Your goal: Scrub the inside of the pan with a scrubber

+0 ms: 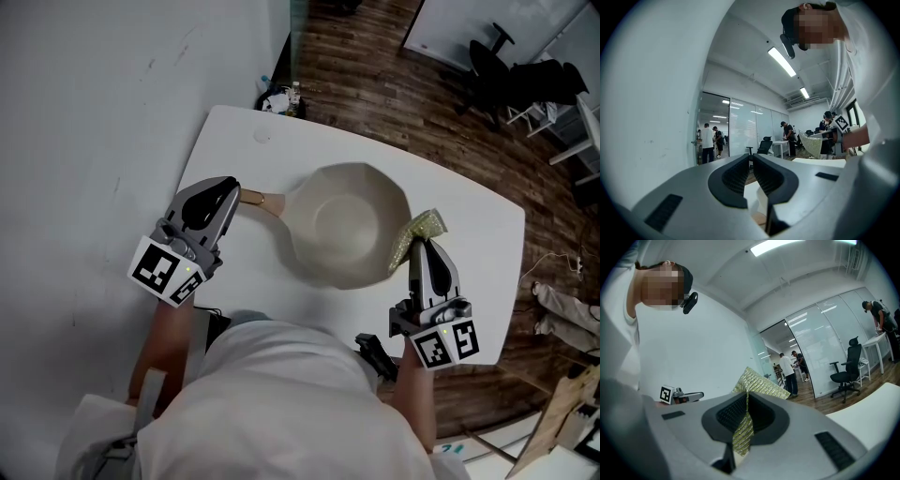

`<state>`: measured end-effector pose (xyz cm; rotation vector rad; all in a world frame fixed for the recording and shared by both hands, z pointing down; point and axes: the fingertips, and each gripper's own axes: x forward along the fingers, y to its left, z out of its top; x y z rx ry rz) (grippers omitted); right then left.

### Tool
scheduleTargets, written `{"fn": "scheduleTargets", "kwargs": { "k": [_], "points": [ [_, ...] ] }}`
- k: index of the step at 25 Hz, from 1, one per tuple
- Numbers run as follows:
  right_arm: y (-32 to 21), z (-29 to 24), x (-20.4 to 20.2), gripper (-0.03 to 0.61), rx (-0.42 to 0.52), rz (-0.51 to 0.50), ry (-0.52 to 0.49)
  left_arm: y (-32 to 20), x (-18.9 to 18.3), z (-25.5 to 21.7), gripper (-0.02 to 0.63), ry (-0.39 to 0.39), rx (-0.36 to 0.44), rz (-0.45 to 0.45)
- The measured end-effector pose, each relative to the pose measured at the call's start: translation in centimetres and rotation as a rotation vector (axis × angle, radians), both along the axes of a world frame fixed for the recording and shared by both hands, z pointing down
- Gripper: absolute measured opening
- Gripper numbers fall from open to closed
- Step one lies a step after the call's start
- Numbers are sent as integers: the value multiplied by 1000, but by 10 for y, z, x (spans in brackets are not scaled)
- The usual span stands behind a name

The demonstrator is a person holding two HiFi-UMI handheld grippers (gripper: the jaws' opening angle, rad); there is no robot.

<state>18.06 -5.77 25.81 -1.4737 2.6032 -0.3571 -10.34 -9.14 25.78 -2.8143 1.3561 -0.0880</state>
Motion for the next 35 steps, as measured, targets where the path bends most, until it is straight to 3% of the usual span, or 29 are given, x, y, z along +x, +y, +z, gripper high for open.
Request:
{"fn": "scheduleTargets", "kwargs": {
  "k": [15, 22, 25, 28, 30, 35],
  "points": [
    [-41, 30, -18, 26, -70, -38, 7, -33, -16, 60, 21, -65, -117, 17],
    [-58, 48, -29, 26, -106, -60, 24, -45, -21, 89, 134, -111, -199, 53],
    [-64, 56, -33, 26, -123, -69, 26, -46, -9, 106, 182, -239, -222, 135],
    [-69, 62, -39, 26, -135, -81, 24, -39, 7, 135, 256, -463, -242, 264],
    [-71, 65, -42, 26, -141, -90, 25, -35, 15, 154, 266, -574, -261, 334],
    [-75, 71, -45, 26, -158, -101, 29, -35, 29, 181, 275, -769, -274, 448]
  ]
}}
